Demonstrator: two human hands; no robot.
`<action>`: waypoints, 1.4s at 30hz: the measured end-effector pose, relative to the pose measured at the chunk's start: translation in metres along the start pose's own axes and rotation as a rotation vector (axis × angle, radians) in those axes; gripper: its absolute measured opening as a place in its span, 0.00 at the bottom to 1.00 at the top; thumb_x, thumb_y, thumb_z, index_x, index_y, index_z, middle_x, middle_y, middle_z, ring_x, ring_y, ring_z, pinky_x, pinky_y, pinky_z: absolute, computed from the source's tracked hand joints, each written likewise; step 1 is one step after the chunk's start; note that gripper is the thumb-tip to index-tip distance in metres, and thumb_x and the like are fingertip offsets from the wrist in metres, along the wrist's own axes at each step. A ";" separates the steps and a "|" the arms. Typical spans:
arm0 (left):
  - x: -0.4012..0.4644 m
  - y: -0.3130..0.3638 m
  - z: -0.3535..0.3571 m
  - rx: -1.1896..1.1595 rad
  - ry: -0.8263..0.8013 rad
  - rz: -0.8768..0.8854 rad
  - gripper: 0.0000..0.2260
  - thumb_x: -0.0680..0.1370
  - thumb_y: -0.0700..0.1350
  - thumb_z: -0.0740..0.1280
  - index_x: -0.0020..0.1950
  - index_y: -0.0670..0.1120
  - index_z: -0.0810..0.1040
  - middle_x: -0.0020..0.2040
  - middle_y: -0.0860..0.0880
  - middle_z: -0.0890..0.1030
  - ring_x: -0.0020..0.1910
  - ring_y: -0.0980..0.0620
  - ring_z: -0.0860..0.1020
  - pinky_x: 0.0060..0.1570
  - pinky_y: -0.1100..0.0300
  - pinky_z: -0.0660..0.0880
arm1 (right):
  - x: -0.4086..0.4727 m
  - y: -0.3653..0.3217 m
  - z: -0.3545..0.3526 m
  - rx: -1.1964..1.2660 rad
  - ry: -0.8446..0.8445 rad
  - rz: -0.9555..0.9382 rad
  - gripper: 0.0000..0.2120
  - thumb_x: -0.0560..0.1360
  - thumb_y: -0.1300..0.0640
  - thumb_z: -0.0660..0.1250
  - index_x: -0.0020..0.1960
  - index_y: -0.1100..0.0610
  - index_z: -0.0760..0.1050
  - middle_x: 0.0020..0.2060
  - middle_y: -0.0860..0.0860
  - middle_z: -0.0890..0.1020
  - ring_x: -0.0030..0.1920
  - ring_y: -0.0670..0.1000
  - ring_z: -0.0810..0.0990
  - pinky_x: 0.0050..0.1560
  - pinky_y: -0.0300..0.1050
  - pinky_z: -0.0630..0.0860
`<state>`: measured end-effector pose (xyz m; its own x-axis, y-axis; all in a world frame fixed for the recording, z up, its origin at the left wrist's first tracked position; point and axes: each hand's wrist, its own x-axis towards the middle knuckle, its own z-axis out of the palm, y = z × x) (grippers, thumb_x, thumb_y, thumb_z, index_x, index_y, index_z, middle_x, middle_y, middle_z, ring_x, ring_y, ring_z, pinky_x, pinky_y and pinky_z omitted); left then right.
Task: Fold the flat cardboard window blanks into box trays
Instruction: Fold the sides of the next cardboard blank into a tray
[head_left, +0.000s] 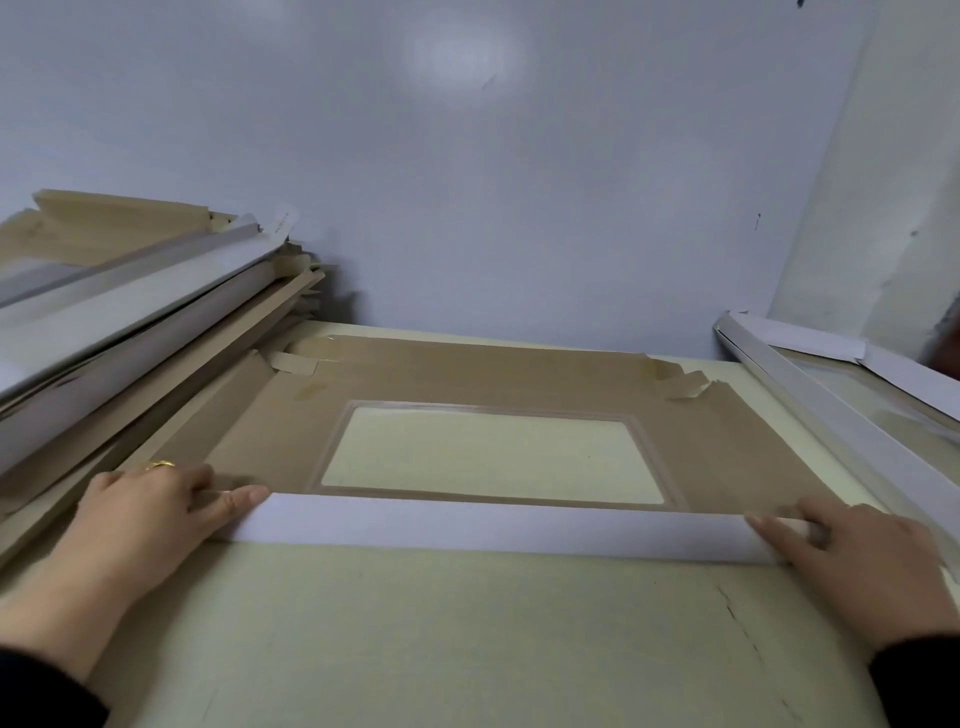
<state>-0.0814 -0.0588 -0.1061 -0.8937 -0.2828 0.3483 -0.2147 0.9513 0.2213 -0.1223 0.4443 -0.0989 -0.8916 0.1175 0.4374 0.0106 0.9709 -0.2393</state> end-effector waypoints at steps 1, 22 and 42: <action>0.001 0.002 0.000 0.008 -0.008 -0.009 0.23 0.65 0.68 0.57 0.26 0.49 0.68 0.25 0.52 0.71 0.31 0.50 0.70 0.40 0.55 0.60 | 0.001 0.001 0.002 -0.025 -0.007 0.011 0.21 0.70 0.39 0.67 0.25 0.49 0.66 0.22 0.46 0.70 0.31 0.52 0.69 0.39 0.47 0.57; -0.029 0.127 0.032 0.014 -0.349 0.271 0.26 0.76 0.64 0.39 0.74 0.63 0.46 0.74 0.62 0.41 0.75 0.56 0.41 0.71 0.56 0.39 | -0.017 -0.109 0.046 0.073 -0.514 -0.510 0.23 0.80 0.42 0.44 0.74 0.40 0.44 0.73 0.36 0.44 0.73 0.39 0.40 0.71 0.42 0.35; -0.008 0.047 0.005 -0.027 -0.068 0.047 0.16 0.77 0.37 0.61 0.63 0.47 0.75 0.65 0.45 0.74 0.65 0.42 0.70 0.63 0.51 0.61 | -0.001 -0.031 0.008 0.150 -0.097 -0.431 0.18 0.70 0.48 0.67 0.56 0.58 0.77 0.58 0.53 0.79 0.58 0.58 0.77 0.58 0.53 0.70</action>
<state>-0.0868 -0.0115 -0.1032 -0.9273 -0.2285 0.2965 -0.1626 0.9593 0.2308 -0.1253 0.4119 -0.0991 -0.8386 -0.3170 0.4431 -0.4292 0.8853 -0.1789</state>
